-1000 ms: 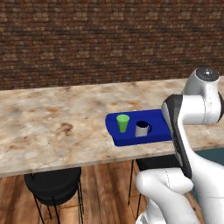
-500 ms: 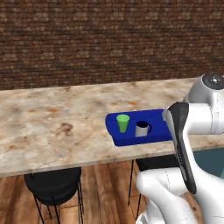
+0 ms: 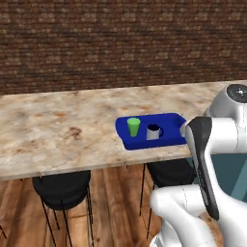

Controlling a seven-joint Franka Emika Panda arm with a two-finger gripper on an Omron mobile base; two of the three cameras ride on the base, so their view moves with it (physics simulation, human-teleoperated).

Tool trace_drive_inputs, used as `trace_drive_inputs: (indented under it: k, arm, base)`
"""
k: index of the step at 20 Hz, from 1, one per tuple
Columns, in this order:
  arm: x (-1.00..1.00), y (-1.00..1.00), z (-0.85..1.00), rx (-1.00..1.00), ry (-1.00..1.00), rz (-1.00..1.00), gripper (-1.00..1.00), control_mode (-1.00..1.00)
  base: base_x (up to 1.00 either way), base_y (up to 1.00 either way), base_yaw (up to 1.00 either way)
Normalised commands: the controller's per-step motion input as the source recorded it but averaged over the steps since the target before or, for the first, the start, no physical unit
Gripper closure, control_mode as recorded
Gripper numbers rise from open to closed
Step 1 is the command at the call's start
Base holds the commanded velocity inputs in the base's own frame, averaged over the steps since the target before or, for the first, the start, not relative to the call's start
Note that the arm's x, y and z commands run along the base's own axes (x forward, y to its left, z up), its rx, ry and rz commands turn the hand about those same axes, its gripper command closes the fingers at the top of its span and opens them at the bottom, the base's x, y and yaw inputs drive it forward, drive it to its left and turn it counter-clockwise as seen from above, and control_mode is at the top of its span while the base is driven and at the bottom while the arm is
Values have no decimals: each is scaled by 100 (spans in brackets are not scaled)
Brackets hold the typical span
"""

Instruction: There is a tray on the dining counter. Grab the cup, mug, and pitcher and place them on the tray. The pitcher may be placed next to the tray if it cannot fit the tray.

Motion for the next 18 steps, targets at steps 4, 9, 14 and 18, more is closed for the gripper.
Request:
trace_drive_inputs:
  k: [4, 9, 14, 18]
  arm:
    - [0, 0, 0, 0, 0, 0, -100, 100]
    - [0, 0, 0, 0, 0, 0, -100, 100]
    - [0, 0, 0, 0, 0, 0, -100, 100]
    - [0, 0, 0, 0, 0, 0, -100, 100]
  base:
    - [-99, 93, 0]
    - [-55, 100, 0]
    - [-12, 100, 0]
    - [-2, 100, 0]
